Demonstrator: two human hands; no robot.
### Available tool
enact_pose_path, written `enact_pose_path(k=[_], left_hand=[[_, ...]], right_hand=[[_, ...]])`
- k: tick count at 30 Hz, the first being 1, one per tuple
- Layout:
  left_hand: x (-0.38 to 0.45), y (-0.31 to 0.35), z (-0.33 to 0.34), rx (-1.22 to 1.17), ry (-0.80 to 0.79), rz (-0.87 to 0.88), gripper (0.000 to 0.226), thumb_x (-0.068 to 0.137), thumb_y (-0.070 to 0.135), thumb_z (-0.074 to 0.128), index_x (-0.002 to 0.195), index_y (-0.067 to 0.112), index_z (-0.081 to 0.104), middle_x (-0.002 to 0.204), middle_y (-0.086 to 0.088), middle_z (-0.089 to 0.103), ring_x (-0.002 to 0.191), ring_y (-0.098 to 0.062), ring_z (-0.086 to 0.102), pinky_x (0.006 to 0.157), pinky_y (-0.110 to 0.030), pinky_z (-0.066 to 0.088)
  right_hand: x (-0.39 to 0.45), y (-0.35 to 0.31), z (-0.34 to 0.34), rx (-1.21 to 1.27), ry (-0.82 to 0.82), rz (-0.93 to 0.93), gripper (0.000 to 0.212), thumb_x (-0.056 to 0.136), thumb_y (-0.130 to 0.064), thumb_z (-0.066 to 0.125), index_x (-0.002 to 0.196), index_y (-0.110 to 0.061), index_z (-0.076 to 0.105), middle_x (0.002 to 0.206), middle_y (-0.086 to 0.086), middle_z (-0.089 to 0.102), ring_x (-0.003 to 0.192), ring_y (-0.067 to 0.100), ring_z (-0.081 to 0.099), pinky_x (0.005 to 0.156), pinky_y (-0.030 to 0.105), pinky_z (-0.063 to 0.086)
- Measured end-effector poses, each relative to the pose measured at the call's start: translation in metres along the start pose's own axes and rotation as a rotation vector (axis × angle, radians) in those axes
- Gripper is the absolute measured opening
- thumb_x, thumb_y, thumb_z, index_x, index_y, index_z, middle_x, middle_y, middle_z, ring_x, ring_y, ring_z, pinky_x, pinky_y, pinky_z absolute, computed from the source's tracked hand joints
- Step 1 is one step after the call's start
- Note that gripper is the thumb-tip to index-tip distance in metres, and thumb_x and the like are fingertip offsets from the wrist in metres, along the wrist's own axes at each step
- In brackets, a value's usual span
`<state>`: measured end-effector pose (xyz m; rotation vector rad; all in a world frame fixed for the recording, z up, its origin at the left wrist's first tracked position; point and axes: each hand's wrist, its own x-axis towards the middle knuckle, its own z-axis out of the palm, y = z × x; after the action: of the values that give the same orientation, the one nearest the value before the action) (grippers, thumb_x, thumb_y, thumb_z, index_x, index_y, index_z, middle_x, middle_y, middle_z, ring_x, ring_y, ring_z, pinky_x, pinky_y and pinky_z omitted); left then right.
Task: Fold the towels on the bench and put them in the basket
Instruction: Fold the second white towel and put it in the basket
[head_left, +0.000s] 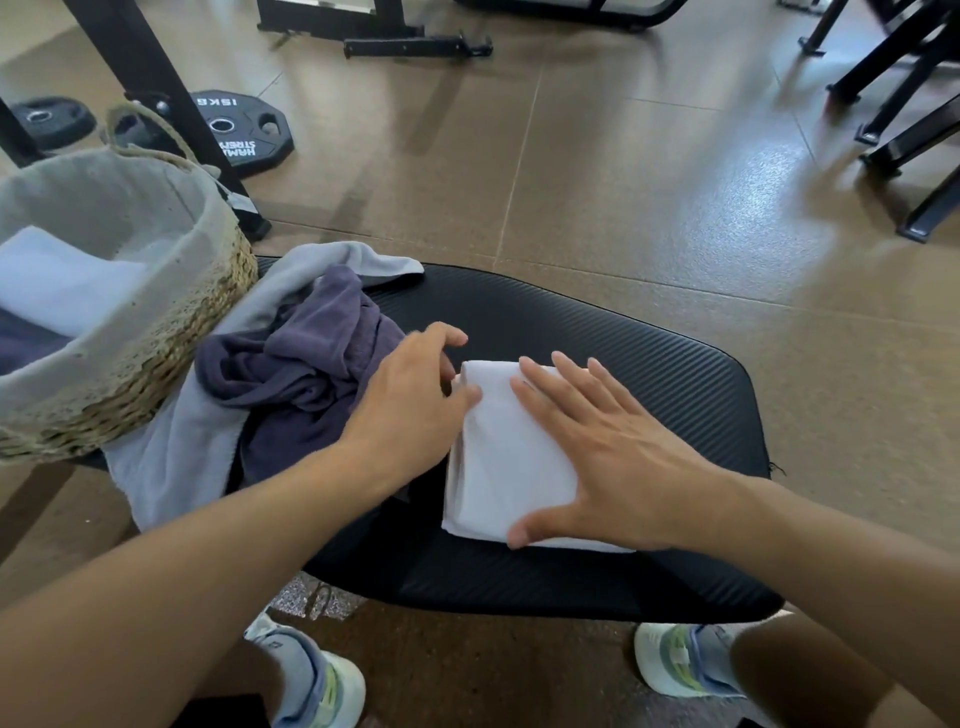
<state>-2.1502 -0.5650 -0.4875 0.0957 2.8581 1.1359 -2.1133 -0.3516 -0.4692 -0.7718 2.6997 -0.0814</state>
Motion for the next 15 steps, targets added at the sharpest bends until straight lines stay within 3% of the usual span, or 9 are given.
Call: enact_pose_path(k=[3, 6, 9, 15], left_hand=[[-0.012, 0.007, 0.007, 0.263, 0.109, 0.316, 0.048, 0.094, 0.022, 0.062, 0.141, 0.018, 0.053, 0.138, 0.000, 0.053, 0.126, -0.019, 0.052, 0.104, -0.041, 0.047], [-0.021, 0.006, 0.018, 0.436, -0.043, 0.331, 0.069, 0.099, 0.046, 0.020, 0.158, 0.012, 0.029, 0.168, -0.003, 0.020, 0.156, -0.019, 0.012, 0.127, -0.040, 0.013], [-0.027, 0.001, 0.026, 0.567, -0.214, 0.262, 0.086, 0.085, 0.055, -0.012, 0.161, 0.015, -0.005, 0.169, 0.002, -0.013, 0.154, -0.012, -0.019, 0.125, -0.034, -0.011], [-0.025, -0.007, 0.033, 0.487, -0.240, 0.245, 0.086, 0.082, 0.058, -0.013, 0.157, 0.016, -0.017, 0.167, 0.001, -0.022, 0.151, -0.008, -0.025, 0.121, -0.027, -0.016]], right_hand=[[0.001, 0.001, 0.003, 0.001, 0.023, 0.012, 0.135, 0.065, -0.103, 0.033, 0.158, -0.021, -0.021, 0.165, -0.008, -0.030, 0.148, 0.013, -0.036, 0.125, 0.042, -0.013], [0.001, 0.002, 0.008, 0.009, 0.050, 0.006, 0.137, 0.064, -0.103, 0.032, 0.159, -0.018, -0.019, 0.166, -0.007, -0.027, 0.149, 0.013, -0.034, 0.126, 0.042, -0.012], [0.002, 0.003, 0.012, -0.007, 0.059, 0.005, 0.138, 0.063, -0.103, 0.031, 0.159, -0.015, -0.018, 0.167, -0.006, -0.025, 0.150, 0.014, -0.033, 0.126, 0.041, -0.011], [0.005, 0.004, 0.015, -0.018, 0.042, -0.018, 0.127, 0.070, -0.100, 0.018, 0.158, -0.017, -0.021, 0.166, -0.005, -0.028, 0.149, 0.015, -0.034, 0.126, 0.042, -0.011]])
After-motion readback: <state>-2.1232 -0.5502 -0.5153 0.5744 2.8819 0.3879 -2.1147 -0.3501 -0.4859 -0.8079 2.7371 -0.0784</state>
